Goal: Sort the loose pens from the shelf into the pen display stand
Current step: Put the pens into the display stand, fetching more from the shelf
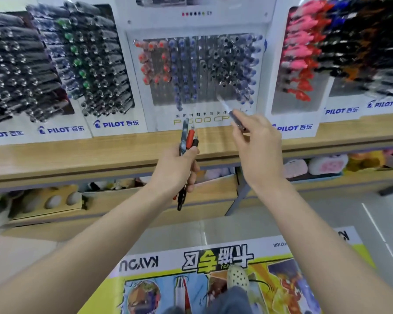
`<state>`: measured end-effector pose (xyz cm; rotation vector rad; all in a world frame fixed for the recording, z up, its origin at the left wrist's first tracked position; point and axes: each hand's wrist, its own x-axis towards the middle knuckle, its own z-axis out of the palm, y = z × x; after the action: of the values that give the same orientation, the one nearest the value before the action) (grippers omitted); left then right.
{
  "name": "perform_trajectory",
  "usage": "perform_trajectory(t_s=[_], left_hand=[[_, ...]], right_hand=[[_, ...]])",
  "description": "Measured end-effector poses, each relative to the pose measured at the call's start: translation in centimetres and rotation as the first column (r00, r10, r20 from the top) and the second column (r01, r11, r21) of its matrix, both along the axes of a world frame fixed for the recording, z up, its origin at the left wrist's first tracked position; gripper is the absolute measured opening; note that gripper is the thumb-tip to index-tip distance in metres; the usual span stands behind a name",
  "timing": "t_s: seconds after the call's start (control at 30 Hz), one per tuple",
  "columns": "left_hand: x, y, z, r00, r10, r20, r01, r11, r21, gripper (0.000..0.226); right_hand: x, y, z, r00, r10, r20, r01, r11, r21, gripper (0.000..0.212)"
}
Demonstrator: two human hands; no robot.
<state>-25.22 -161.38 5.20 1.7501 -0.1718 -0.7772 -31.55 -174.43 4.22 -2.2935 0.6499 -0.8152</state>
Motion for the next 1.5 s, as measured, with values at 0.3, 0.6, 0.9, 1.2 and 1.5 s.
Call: perform_trajectory(t_s=[0.3,0.6,0.9,1.2,1.5], left_hand=[[0.1,-0.1,-1.0,1.000,0.021,-0.019,-0.021,1.000,-0.010,0.022],[-0.5,-0.3,-1.4,0.997,0.021,-0.071,-0.022,1.000,-0.020,0.013],[-0.6,-0.2,-1.4,0.989,0.037,-0.144,-0.044,0.998,-0.052,0.013],[0.3,0.0,-1.4,0.987,0.051,-0.152,-0.060,0.997,-0.056,0.013],[1.0,-0.1,-1.6,0.985,0.056,-0.163,-0.065,0.997,-0.052,0.016]], right_hand=[[-0.1,-0.8,0.2,0.982,-0.044,0.183,0.045,0.999,0.002,0.028],[0.4,-0.9,0.8,0.988,-0.014,0.154,0.017,1.000,-0.015,0.025],[1.7,-1.3,0.4,0.995,-0.005,0.097,0.003,1.000,0.017,0.027],[5.1,-1.8,1.2,0.999,-0.024,-0.042,0.019,0.994,-0.110,0.026],[5.2,-1.3,0.0,0.992,-0.048,0.115,0.051,0.999,-0.020,0.013]])
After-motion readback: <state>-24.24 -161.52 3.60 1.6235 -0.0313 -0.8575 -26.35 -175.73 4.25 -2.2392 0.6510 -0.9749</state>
